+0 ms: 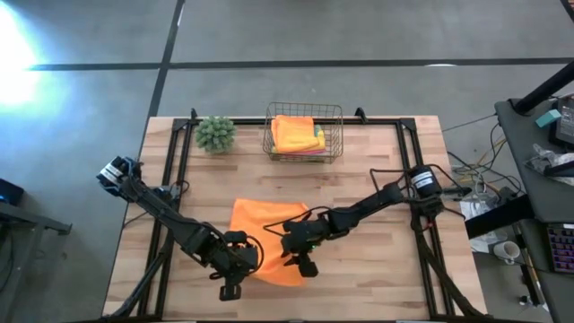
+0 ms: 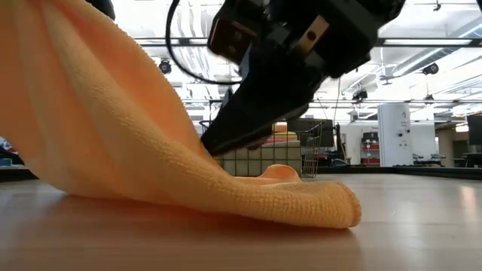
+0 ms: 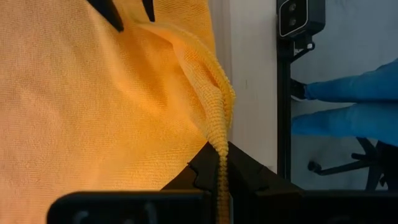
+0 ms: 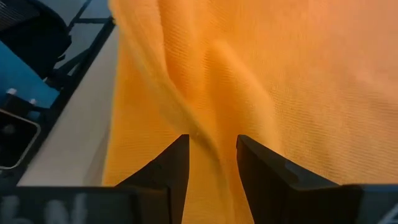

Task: Fold microfiber towels
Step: Fold the orange towel

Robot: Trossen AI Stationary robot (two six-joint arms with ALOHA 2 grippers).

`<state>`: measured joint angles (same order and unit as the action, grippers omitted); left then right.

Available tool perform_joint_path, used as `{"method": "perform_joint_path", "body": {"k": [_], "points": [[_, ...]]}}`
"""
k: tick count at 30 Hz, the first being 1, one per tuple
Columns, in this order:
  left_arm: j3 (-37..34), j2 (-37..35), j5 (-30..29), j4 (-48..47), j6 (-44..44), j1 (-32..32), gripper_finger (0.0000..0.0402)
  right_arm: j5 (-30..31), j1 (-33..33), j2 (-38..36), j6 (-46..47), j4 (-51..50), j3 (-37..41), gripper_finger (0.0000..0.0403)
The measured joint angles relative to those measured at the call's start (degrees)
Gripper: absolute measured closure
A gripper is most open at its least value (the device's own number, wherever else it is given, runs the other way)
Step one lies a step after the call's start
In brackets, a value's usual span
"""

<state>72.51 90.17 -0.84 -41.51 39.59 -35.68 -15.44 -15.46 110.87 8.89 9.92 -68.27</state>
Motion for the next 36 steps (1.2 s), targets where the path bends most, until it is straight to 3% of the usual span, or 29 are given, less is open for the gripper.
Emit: {"method": "perform_joint_path", "body": {"k": [9, 16, 22, 29, 36], "points": [[0.0, 0.0, -0.1, -0.5, 0.0, 0.0, 0.0400, -7.0, 0.6, 3.5, -0.6, -0.5, -2.7, 0.0283], [0.0, -0.3, -0.2, -2.3, 0.0, 0.0, 0.0400, -9.0, 0.8, 3.3, -0.6, -5.2, -2.5, 0.0296], [0.0, -0.7, -1.0, -3.6, 0.1, 0.0, 0.0400, -9.2, 0.9, 3.3, 0.5, -8.1, -2.5, 0.0319], [0.0, -0.9, -1.0, -4.1, 0.6, 0.0, 0.0400, -9.1, 0.9, 3.1, 3.7, -10.9, -4.5, 0.0387], [0.0, -0.9, 0.8, -4.1, 2.6, 0.0, 0.0400, -7.9, -0.8, -0.5, 5.7, -23.5, -8.2, 0.0394]]}}
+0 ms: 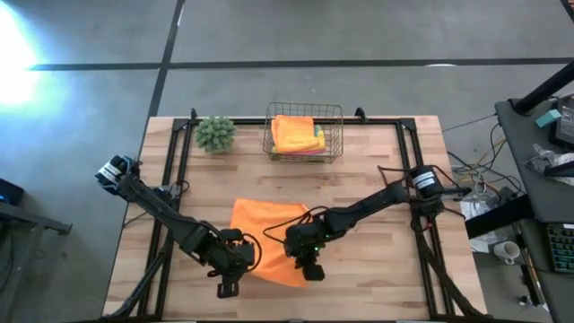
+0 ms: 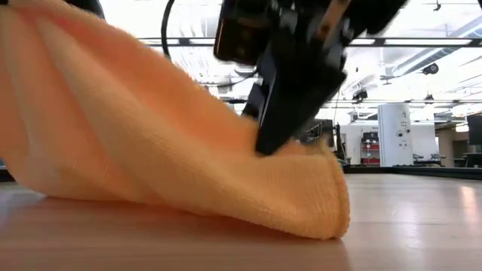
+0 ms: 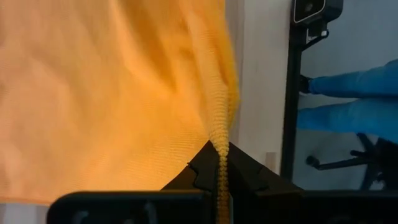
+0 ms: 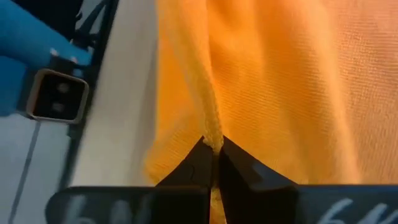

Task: Fold microfiber towels
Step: Fold the orange towel

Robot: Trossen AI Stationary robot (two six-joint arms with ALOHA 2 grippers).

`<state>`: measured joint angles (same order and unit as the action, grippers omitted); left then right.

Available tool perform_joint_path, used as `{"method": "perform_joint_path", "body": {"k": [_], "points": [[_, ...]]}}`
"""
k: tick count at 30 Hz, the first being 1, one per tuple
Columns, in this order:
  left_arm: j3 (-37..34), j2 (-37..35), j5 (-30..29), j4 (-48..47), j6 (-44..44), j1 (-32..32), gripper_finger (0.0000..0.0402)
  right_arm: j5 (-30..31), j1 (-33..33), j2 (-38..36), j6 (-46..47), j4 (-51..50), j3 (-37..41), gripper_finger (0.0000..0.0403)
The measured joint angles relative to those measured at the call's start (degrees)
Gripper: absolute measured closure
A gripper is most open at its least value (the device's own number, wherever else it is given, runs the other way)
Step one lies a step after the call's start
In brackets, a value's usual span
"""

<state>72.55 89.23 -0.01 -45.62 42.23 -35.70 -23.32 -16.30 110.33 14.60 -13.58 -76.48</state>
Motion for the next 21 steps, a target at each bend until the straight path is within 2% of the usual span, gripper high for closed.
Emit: {"method": "perform_joint_path", "body": {"k": [6, 10, 15, 21], "points": [[0.0, 0.0, 3.1, 0.1, 7.7, 0.0, 0.0400, 7.8, -3.5, -4.0, 8.5, -7.2, -4.6, 0.0394], [0.0, 0.0, 4.2, 0.1, 9.7, 0.0, 0.0400, 12.7, -5.6, -4.1, 10.2, -13.2, -10.0, 0.0394], [-0.7, 0.0, 2.6, -3.9, 8.9, 1.6, 0.0400, 20.9, -5.9, -3.8, 11.4, -22.5, -14.3, 0.0394], [-1.7, 0.0, -0.7, -8.9, 7.6, 5.4, 0.0400, 26.7, -3.8, -3.8, 13.9, -24.7, -14.3, 0.0394]]}}
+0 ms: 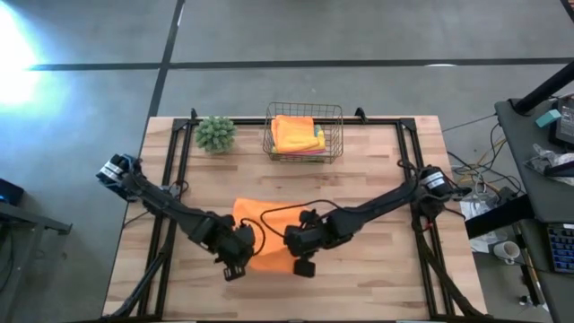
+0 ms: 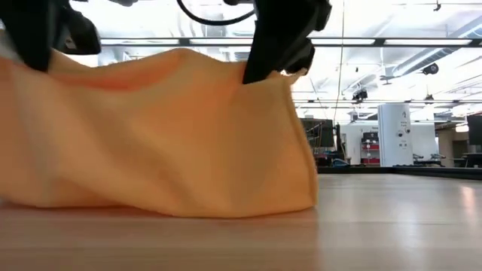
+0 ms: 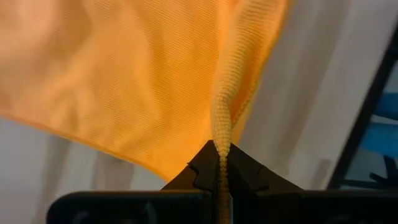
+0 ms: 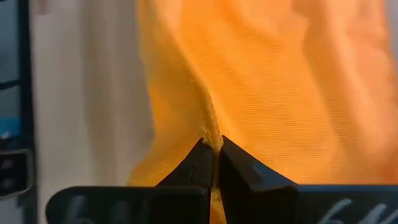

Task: Fold microfiber towels
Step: Fold the orange towel

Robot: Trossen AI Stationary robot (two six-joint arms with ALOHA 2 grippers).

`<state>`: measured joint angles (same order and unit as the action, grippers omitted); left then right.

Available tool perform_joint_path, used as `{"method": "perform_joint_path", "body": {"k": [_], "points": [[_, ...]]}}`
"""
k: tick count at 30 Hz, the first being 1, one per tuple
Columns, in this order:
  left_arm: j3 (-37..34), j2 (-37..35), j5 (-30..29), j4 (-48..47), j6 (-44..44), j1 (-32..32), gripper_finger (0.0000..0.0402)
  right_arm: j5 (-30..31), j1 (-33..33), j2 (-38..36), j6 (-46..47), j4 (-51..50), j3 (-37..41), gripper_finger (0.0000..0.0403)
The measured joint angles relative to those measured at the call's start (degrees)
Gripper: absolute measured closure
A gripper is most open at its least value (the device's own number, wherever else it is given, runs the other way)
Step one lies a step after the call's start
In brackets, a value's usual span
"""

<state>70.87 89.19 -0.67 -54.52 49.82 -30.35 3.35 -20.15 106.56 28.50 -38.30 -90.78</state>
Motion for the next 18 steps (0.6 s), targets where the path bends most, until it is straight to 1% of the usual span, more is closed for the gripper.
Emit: {"method": "perform_joint_path", "body": {"k": [7, 12, 18], "points": [[-0.5, 0.5, -2.6, -0.1, -5.4, 5.3, 0.0400, 5.7, 2.2, 0.1, 2.6, -3.8, 0.0, 0.0394], [-2.2, 1.6, -3.4, -0.6, -7.1, 8.8, 0.0400, 5.8, 3.8, 0.1, 0.3, -7.2, 0.5, 0.0394], [-4.9, 2.5, -5.3, -0.5, -8.8, 11.6, 0.0400, 5.8, 5.5, 0.1, -4.7, -7.5, 2.0, 0.0394]]}}
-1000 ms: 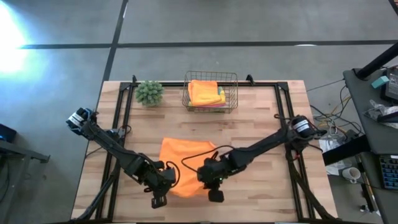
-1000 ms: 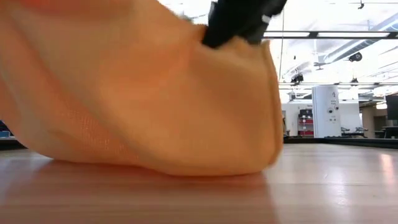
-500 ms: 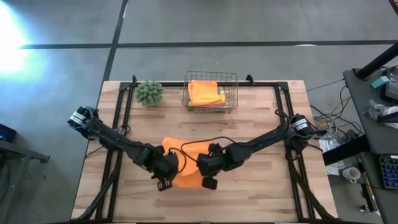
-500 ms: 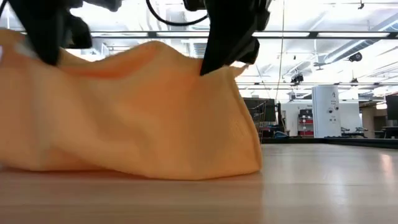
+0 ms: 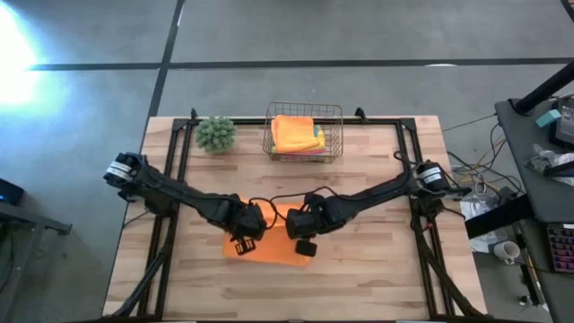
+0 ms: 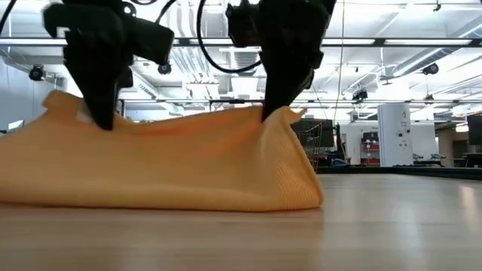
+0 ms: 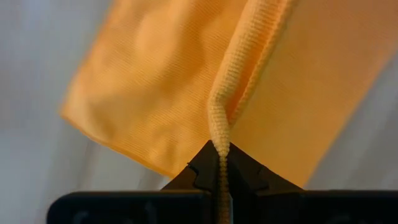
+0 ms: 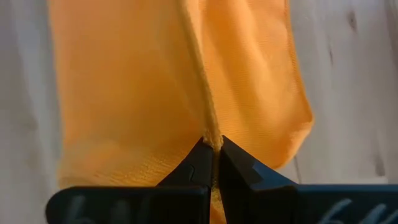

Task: Fold microfiber towels
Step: Fold the orange towel

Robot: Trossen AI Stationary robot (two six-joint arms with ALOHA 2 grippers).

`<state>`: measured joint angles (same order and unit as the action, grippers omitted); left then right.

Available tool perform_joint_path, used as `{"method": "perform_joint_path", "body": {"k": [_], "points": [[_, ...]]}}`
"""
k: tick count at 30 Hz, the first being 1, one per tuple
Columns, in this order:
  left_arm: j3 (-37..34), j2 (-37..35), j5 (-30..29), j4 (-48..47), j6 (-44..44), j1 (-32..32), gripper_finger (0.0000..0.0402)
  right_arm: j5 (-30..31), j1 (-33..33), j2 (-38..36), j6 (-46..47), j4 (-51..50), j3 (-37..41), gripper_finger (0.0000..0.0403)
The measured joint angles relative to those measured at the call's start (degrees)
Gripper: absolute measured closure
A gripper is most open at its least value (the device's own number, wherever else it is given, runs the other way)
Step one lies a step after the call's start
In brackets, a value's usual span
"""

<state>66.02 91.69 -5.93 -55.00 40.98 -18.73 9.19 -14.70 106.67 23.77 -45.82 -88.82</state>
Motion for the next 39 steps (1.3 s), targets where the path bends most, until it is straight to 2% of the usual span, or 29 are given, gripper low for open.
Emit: {"method": "perform_joint_path", "body": {"k": [5, 12, 21, 26, 34, 39], "points": [[0.0, 0.1, -4.6, 0.2, -3.0, 1.9, 0.0400, 1.1, 1.1, 0.0, -4.3, 0.9, 2.2, 0.0394], [0.0, 0.1, -5.0, 0.6, -9.8, 3.9, 0.0400, 1.4, 2.5, 0.0, -5.9, 2.5, 4.0, 0.0394], [0.0, 0.1, -5.4, 4.2, -13.1, 5.3, 0.0393, 1.4, 4.3, 0.0, -8.1, 2.9, 5.0, 0.0394], [0.0, 0.1, -5.5, 4.1, -13.1, 6.1, 0.0347, 1.4, 5.2, 0.0, -8.1, 2.9, 5.0, 0.0394], [0.0, 0.1, -5.4, 3.6, -13.0, 6.5, 0.0242, 1.4, 6.2, 0.0, -6.8, 2.9, 5.1, 0.0394], [0.0, 0.1, 1.2, 3.7, -13.0, 6.0, 0.0207, 1.4, 7.2, 0.0, -5.1, 2.9, 5.3, 0.0394]]}}
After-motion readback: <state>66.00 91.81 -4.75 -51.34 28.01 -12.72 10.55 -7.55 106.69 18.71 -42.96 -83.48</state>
